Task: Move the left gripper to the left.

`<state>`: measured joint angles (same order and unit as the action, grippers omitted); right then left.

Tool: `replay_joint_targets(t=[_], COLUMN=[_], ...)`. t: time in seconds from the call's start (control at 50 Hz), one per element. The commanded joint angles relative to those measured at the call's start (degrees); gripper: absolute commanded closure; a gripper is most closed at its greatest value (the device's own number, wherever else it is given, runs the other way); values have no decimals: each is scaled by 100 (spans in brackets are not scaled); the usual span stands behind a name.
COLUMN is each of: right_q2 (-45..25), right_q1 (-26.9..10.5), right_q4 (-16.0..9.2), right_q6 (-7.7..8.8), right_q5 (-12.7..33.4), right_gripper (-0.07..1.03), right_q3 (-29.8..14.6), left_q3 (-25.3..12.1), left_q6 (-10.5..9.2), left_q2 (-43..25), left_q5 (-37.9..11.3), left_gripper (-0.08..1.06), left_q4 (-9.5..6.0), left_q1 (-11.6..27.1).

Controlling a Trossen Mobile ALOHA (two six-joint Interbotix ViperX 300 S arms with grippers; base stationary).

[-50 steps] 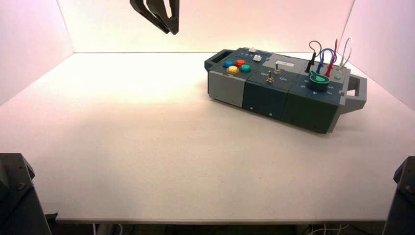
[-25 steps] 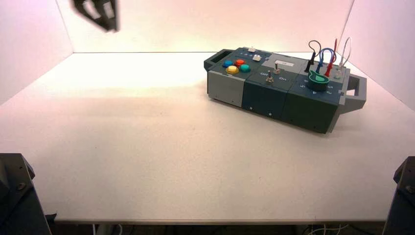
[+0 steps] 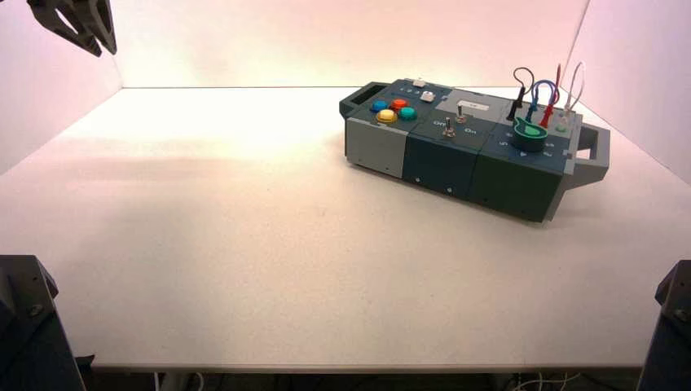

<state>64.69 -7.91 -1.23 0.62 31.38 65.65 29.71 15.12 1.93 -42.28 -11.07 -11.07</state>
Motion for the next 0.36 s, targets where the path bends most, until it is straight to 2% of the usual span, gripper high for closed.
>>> replay_joint_targets(t=[0.02,0.36], right_q2=[-97,-123], right_q1=[-35,-185], right_q4=[-9,-18], right_q6=[9,9], right_q5=[-62,-62], right_gripper=[40,40], right_q3=[-79,-79], left_q3=[-167,-220], left_q6=[-9,0], left_q2=[97,88], left_q5=[18,-9], left_gripper=[68,68], left_q4=[-18,-18], left_q1=[35,79])
